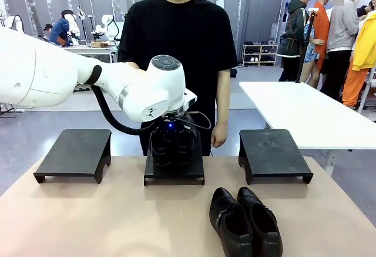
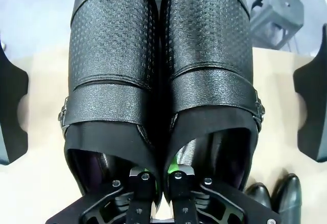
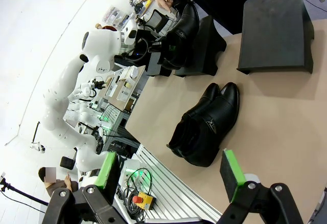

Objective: Place the shoes on the stand as instructed by the person.
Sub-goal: Pick up one pair of Shoes and place it on the Shoes Stand indicated by the person.

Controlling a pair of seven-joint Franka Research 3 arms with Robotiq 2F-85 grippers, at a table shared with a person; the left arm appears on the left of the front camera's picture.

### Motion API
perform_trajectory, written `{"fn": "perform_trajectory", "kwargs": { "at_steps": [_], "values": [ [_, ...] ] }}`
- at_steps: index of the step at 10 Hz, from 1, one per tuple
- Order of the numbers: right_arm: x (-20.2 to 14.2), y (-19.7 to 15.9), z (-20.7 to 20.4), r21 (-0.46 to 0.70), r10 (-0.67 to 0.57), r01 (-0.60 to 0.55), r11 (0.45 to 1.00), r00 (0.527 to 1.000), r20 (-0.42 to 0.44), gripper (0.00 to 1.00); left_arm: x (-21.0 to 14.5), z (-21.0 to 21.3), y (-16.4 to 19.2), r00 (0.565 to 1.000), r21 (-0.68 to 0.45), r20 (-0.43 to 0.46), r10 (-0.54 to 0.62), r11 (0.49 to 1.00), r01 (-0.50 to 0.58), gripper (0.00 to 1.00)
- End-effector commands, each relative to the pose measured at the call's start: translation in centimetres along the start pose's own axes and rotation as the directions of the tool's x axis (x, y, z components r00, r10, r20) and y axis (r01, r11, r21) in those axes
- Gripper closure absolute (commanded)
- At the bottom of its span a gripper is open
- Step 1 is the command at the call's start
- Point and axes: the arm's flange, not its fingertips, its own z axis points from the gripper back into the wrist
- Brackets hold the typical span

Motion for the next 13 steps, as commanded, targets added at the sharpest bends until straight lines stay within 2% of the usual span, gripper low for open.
{"fn": "perform_trajectory", "kwargs": {
  "at_steps": [1,6,7,8,9,10,11,13],
  "values": [
    [-0.1,0.1,0.1,0.006,0.010,-0.010,1.000,1.000,-0.001,0.00,0.8,-0.8,0.0,0.999,0.003,0.045,-0.007,1.000,0.007,0.93],
    [-0.1,0.1,0.1,0.006,0.010,-0.010,1.000,1.000,-0.001,0.00,0.4,-1.8,0.1,0.999,-0.012,0.032,-0.032,0.999,0.033,0.93],
    [-0.1,0.1,0.1,0.006,0.010,-0.010,1.000,1.000,-0.001,0.00,0.5,-1.9,0.2,0.999,-0.015,0.032,-0.032,0.999,0.032,0.64],
    [-0.1,0.1,0.1,0.006,0.010,-0.010,1.000,1.000,-0.001,0.00,0.6,-1.9,0.3,0.999,-0.013,0.031,-0.031,0.999,0.032,0.54],
    [-0.1,0.1,0.1,0.006,0.010,-0.010,1.000,1.000,-0.001,0.00,0.6,-1.8,0.3,0.999,-0.013,0.029,-0.034,0.999,0.035,0.26],
    [-0.1,0.1,0.1,0.006,0.010,-0.010,1.000,1.000,-0.001,0.00,0.6,-1.6,0.3,0.999,-0.018,0.028,-0.034,0.999,0.034,0.17],
    [-0.1,0.1,0.1,0.006,0.010,-0.010,1.000,1.000,-0.001,0.00,0.7,-1.2,0.4,0.999,-0.023,0.031,-0.029,0.999,0.030,0.00],
    [-0.1,0.1,0.1,0.006,0.010,-0.010,1.000,1.000,-0.001,0.00,0.8,-0.7,0.6,0.999,-0.030,0.029,-0.017,0.999,0.018,0.00]
  ]
}}
